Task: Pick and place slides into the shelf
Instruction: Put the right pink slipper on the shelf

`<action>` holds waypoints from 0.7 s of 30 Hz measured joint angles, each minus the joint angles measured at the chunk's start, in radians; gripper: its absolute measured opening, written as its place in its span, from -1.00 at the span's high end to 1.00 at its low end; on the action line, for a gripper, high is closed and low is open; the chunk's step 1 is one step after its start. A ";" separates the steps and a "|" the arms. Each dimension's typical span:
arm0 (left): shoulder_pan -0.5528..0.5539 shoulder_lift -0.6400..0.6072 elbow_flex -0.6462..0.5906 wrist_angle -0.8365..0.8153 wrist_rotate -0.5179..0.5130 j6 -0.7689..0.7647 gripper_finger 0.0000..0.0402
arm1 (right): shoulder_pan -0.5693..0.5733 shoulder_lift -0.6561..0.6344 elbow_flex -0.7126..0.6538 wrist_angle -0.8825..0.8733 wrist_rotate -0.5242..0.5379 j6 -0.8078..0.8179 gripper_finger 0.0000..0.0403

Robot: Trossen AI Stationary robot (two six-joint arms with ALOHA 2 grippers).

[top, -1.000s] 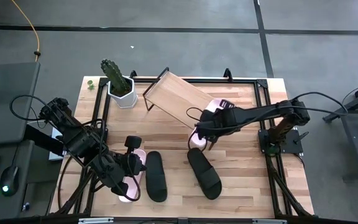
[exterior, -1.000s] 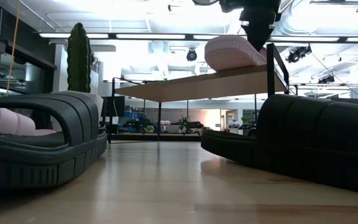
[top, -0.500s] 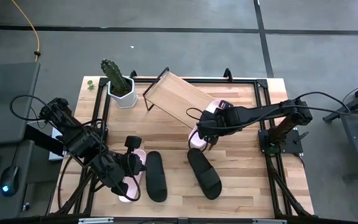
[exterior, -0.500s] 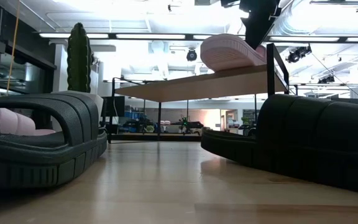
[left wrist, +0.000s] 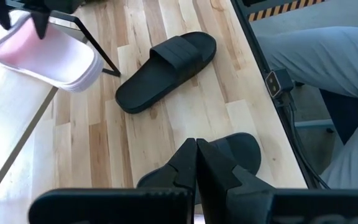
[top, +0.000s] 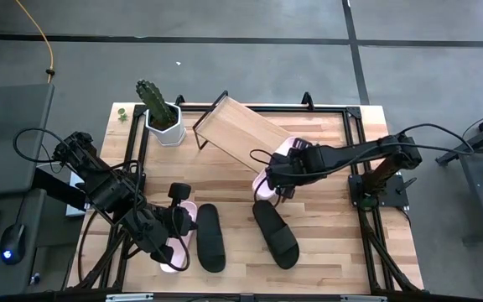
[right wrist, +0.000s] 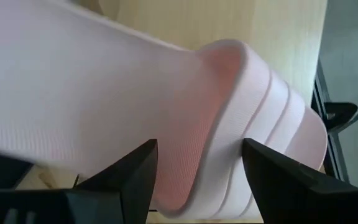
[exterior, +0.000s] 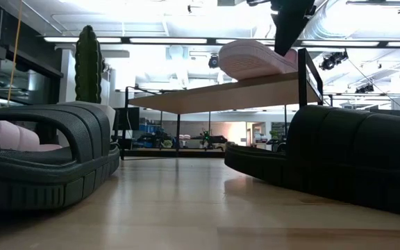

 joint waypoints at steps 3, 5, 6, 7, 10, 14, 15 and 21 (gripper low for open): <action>0.000 0.000 0.000 -0.001 -0.003 0.000 1.00 | 0.007 0.000 0.000 0.001 0.001 -0.014 -0.10; 0.000 0.000 0.000 -0.002 -0.003 0.000 1.00 | 0.007 0.000 0.001 -0.001 0.002 -0.014 -0.10; 0.000 0.000 0.000 -0.003 -0.003 0.000 1.00 | 0.007 0.000 0.006 -0.009 0.003 -0.009 -0.10; 0.000 0.000 0.000 -0.004 -0.003 0.000 1.00 | 0.007 0.000 0.011 -0.017 0.007 -0.005 -0.10; 0.000 0.000 0.000 -0.004 -0.003 0.000 1.00 | 0.007 0.000 0.033 -0.045 0.021 0.016 -0.10; 0.000 0.000 0.000 -0.005 -0.003 0.000 1.00 | 0.007 -0.001 0.083 -0.132 0.043 0.088 -0.10; 0.000 0.000 0.000 -0.005 -0.003 0.000 1.00 | 0.007 -0.001 0.091 -0.150 0.048 0.101 -0.10; 0.000 0.000 0.000 -0.005 -0.003 0.000 1.00 | 0.007 -0.001 0.095 -0.132 0.016 0.111 -0.10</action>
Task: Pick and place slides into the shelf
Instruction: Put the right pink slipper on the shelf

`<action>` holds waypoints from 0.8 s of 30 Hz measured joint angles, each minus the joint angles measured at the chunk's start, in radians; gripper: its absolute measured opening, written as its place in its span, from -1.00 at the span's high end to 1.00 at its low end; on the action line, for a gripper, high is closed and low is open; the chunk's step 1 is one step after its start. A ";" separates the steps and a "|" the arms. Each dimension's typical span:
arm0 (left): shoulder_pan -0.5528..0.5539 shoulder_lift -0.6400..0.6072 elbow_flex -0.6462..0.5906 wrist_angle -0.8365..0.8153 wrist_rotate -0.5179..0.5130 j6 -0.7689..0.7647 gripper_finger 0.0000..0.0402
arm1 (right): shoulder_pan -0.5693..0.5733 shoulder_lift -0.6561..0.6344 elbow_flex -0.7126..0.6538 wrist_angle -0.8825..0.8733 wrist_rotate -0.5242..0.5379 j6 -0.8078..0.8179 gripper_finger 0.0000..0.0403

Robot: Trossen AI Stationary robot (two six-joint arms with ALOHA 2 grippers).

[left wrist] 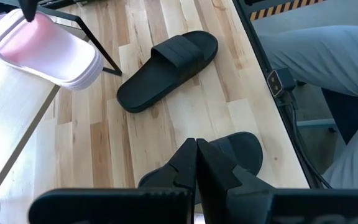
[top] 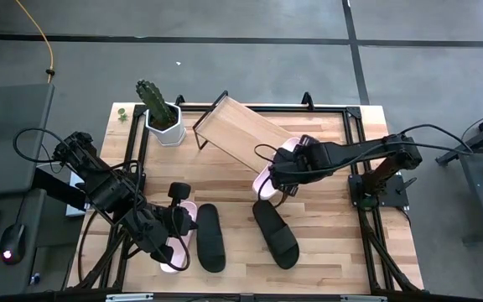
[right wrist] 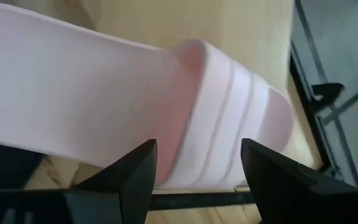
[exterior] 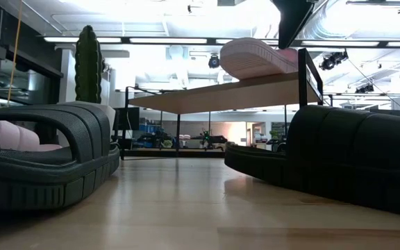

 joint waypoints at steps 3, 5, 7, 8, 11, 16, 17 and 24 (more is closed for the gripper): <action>0.000 0.000 0.000 0.000 0.000 0.000 1.00 | 0.000 0.001 -0.003 0.004 -0.011 -0.006 -0.10; 0.000 0.000 0.000 0.000 0.000 0.000 1.00 | 0.000 0.001 -0.003 -0.006 -0.001 -0.006 -0.10; 0.000 0.000 0.000 0.000 0.000 0.000 1.00 | 0.000 0.001 -0.003 -0.028 0.025 0.006 -0.10; 0.000 0.000 0.000 0.000 0.000 0.000 1.00 | 0.000 0.001 -0.003 -0.041 0.037 0.017 -0.10; 0.000 0.000 0.000 0.001 0.000 -0.003 1.00 | 0.000 0.001 -0.003 -0.065 0.044 0.038 -0.10; 0.000 0.000 0.000 0.002 0.000 -0.003 1.00 | 0.000 0.001 -0.004 -0.080 0.088 0.058 -0.10; 0.000 0.000 0.000 0.002 -0.001 -0.003 1.00 | 0.000 0.001 -0.004 -0.080 0.092 0.058 -0.10; 0.000 0.000 0.000 0.002 -0.003 -0.003 1.00 | -0.003 0.001 -0.004 -0.093 0.116 0.069 -0.10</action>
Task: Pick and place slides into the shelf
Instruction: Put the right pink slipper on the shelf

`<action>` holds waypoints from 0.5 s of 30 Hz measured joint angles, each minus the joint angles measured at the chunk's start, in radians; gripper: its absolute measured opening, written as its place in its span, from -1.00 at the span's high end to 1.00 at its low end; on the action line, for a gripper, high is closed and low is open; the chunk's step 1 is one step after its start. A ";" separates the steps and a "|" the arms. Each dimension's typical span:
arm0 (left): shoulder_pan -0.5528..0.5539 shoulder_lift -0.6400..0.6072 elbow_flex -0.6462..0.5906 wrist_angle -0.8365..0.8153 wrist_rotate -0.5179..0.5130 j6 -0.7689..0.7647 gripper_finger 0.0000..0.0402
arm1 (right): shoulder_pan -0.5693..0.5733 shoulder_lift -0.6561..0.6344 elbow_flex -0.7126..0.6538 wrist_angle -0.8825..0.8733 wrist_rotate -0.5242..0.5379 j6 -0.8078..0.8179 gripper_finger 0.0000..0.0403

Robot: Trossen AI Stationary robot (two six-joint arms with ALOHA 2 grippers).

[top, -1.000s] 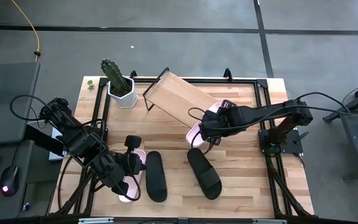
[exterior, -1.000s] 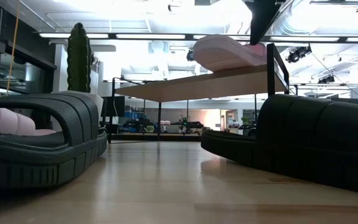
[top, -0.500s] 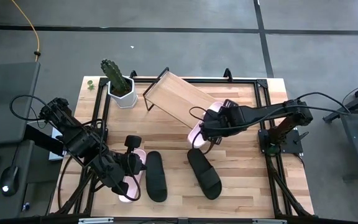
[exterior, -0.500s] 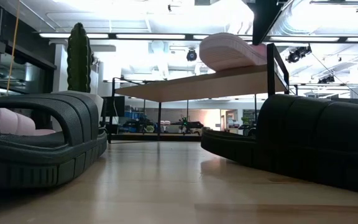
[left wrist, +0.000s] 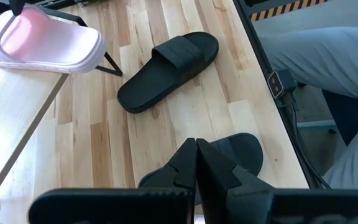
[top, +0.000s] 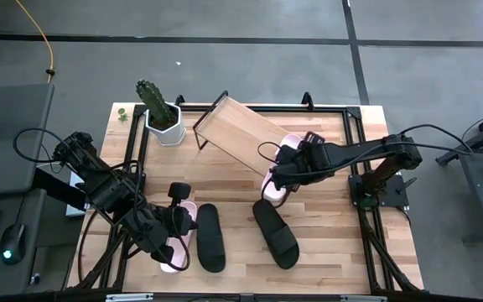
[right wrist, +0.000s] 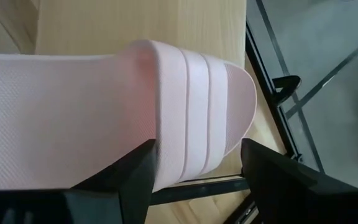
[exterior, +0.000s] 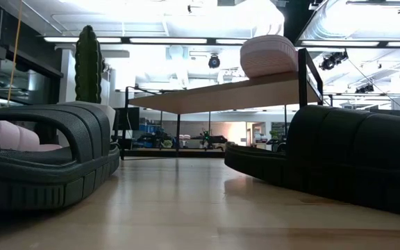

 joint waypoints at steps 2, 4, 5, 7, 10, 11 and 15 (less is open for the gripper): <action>0.000 0.000 0.000 0.000 0.000 0.000 1.00 | 0.000 0.002 0.000 -0.012 -0.001 0.018 -0.10; 0.000 0.000 0.000 0.001 0.000 0.000 1.00 | 0.000 0.003 0.000 -0.014 -0.005 0.024 -0.10; 0.000 0.000 0.000 0.001 0.000 0.000 1.00 | 0.000 0.003 0.000 -0.014 -0.007 0.029 -0.10; 0.000 0.000 0.000 0.001 0.000 0.000 1.00 | 0.000 0.003 0.000 -0.014 -0.010 0.041 -0.10; 0.000 0.000 0.000 0.002 0.000 0.000 1.00 | 0.000 0.003 0.000 -0.015 -0.014 0.042 -0.10; 0.000 0.000 0.000 0.002 0.000 0.000 1.00 | 0.000 0.003 0.000 -0.015 -0.014 0.046 -0.10; 0.000 0.000 0.000 0.002 0.000 0.000 1.00 | 0.000 0.003 0.000 -0.016 -0.011 0.047 -0.10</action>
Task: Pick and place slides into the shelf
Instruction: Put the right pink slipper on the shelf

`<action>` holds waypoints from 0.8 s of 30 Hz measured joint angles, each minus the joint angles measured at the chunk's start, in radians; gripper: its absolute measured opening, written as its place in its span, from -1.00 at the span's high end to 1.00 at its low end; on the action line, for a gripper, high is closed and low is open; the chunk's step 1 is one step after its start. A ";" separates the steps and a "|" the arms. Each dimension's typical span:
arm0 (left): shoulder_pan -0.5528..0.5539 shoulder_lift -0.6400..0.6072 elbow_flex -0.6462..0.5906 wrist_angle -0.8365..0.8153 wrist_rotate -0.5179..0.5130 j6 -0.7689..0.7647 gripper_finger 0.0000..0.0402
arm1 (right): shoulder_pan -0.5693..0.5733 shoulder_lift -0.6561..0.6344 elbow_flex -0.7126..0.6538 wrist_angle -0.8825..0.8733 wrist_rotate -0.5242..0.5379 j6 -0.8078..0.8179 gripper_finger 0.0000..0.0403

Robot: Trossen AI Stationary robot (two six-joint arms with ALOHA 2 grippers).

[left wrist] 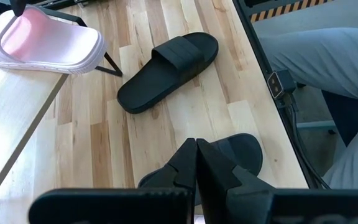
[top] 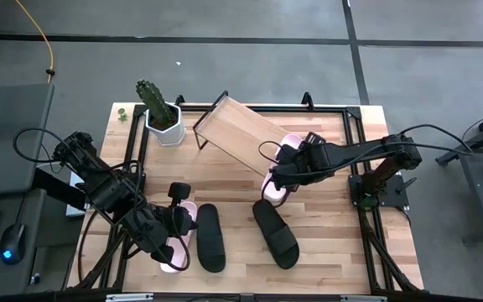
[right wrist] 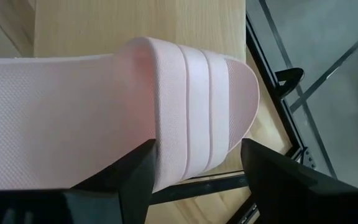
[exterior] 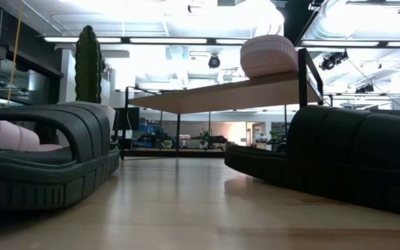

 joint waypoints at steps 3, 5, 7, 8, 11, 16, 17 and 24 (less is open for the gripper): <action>0.000 0.000 0.000 0.000 0.000 0.000 1.00 | 0.000 0.000 0.000 0.000 0.011 0.011 -0.10; 0.000 0.000 0.000 0.000 0.000 0.000 1.00 | 0.000 0.000 0.000 0.000 0.016 0.018 -0.10; 0.000 0.000 0.000 0.000 0.000 0.000 1.00 | 0.000 0.000 0.000 0.000 0.024 0.018 -0.10; 0.000 0.000 0.000 0.000 0.000 0.000 1.00 | 0.000 0.000 0.000 -0.001 0.025 0.018 -0.10; 0.000 0.000 0.000 0.000 0.000 0.000 1.00 | 0.000 0.000 0.000 -0.001 0.027 0.018 -0.10; 0.000 0.000 0.000 0.000 0.000 0.000 1.00 | -0.017 0.000 0.000 -0.001 0.027 0.036 -0.10; 0.000 0.000 0.000 0.000 0.000 0.000 1.00 | -0.022 0.000 0.000 -0.001 0.026 0.036 -0.10; 0.000 0.000 0.000 0.000 0.000 -0.004 1.00 | -0.059 0.000 0.000 0.000 0.010 0.036 -0.02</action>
